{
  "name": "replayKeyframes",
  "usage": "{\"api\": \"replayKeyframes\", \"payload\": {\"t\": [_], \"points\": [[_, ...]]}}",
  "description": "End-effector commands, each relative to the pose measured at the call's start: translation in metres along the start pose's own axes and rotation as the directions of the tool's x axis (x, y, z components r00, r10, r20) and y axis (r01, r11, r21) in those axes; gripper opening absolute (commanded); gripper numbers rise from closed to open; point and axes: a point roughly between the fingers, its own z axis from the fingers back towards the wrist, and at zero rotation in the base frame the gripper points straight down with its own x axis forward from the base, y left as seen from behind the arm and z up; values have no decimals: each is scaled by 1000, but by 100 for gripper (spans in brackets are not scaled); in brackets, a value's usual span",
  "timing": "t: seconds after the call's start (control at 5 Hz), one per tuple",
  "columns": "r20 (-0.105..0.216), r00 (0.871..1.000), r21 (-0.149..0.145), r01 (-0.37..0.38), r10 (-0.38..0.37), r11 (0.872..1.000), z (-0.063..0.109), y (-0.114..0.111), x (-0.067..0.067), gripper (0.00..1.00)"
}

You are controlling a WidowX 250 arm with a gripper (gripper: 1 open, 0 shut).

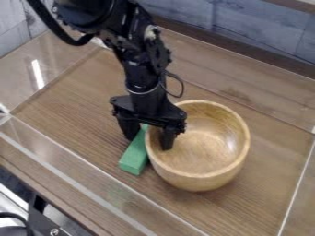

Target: Put green stick into wooden bowl

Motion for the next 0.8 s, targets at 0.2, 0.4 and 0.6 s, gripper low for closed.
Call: {"api": "replayKeyframes", "payload": {"t": [0.2,0.4,0.6], "points": [[-18,999,-14,-43,43,999,0,-23,-3,100],[-27,1000,-22,10,-10,1000,5,-21,0,100],[-33,997,-30,63,-64,998,9,-18,2,0]]}}
